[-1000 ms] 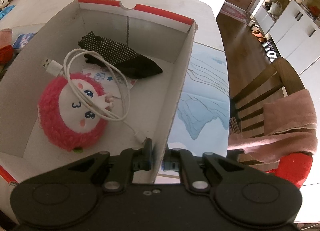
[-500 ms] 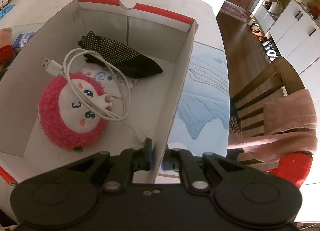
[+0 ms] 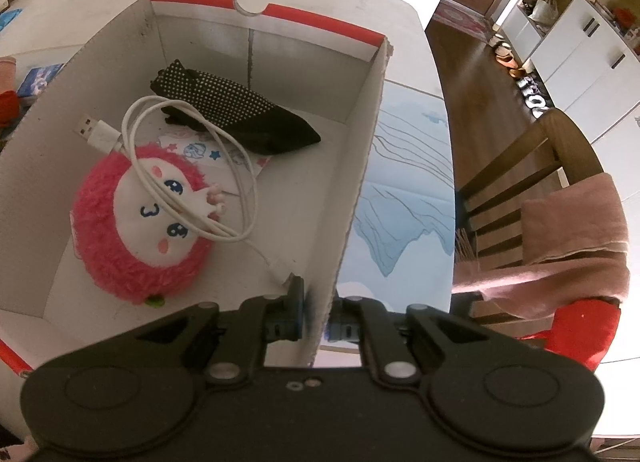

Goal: Organize objects
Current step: 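Move the left gripper back to the white tooth-shaped plush, then close the left gripper on the white tooth plush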

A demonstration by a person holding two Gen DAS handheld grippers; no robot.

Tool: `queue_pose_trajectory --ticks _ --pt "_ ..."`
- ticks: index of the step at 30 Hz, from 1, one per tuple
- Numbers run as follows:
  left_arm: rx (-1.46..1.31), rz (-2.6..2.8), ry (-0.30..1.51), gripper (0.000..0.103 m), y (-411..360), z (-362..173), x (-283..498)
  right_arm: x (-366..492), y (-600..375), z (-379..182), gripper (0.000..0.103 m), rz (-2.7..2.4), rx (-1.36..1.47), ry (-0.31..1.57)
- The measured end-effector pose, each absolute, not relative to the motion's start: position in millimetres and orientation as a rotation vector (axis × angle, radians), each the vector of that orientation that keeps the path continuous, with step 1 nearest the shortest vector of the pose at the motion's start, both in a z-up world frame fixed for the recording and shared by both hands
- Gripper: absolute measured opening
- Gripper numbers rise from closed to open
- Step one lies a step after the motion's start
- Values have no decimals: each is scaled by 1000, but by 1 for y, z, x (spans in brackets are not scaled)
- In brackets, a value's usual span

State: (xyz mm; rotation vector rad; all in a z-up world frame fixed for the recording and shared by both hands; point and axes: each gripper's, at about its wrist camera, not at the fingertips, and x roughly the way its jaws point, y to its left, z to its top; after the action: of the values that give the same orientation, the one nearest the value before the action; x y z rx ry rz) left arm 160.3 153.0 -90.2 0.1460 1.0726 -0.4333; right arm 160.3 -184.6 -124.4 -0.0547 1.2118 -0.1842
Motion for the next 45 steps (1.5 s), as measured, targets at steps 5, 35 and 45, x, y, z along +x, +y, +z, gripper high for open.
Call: queue_pose_trajectory --ticks 5,35,45 --pt "16 -344 1119 101 166 -111 162 160 -183 -124 8 -183 -61 1214" --pt "-8 -150 1108 42 156 -143 169 158 -181 -125 8 -177 -80 1217" --pt "-12 -291 1057 42 135 -98 164 158 -179 -126 8 -166 -91 1213"
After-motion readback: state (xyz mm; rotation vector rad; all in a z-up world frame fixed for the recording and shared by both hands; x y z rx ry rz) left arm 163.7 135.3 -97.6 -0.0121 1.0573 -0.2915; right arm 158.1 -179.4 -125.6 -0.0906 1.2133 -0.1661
